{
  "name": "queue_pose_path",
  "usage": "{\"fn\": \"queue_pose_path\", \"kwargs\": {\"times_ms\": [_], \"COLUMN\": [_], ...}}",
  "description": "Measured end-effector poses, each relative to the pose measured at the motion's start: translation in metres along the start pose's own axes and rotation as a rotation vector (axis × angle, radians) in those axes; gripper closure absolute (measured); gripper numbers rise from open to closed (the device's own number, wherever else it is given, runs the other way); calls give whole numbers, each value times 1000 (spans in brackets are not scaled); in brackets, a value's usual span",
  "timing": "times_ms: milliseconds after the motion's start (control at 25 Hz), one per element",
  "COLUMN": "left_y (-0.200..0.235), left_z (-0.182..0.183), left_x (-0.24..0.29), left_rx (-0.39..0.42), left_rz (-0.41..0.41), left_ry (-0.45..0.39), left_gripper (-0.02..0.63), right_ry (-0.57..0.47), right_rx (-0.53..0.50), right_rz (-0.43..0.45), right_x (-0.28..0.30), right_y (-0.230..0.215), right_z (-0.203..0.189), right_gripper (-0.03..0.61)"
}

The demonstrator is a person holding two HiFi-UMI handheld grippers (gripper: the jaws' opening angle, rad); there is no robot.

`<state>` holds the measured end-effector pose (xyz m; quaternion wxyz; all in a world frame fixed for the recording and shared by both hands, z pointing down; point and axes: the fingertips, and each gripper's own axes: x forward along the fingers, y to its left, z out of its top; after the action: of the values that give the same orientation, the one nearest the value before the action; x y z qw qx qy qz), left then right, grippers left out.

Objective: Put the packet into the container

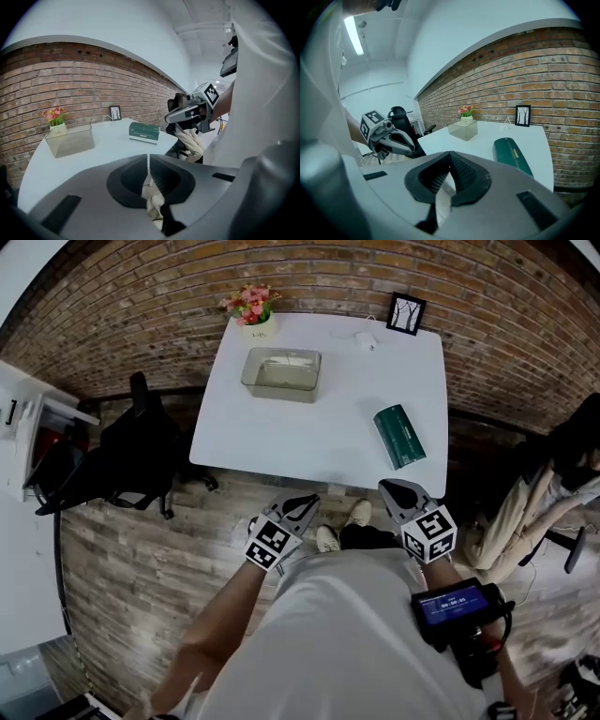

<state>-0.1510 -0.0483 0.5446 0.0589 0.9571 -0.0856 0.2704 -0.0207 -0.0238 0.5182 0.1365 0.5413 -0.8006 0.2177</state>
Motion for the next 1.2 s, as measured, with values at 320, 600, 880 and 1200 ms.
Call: {"fn": "queue_pose_path", "kwargs": {"times_ms": [320, 600, 880, 1200], "left_y": [6, 18, 13, 11], "left_z": [23, 57, 89, 111], "left_x": [36, 77, 118, 157], "left_rx": [115, 254, 428, 627], "left_rz": [-63, -126, -240, -344], "left_ry": [53, 90, 109, 169], "left_gripper": [589, 591, 589, 589], "right_ry": [-28, -68, -88, -117], "right_rx": [56, 98, 167, 232], "right_rz": [-49, -98, -187, -249], "right_x": [5, 6, -5, -14], "right_y": [-44, -87, -134, -165], "right_z": [2, 12, 6, -1], "right_gripper": [568, 568, 568, 568]}}
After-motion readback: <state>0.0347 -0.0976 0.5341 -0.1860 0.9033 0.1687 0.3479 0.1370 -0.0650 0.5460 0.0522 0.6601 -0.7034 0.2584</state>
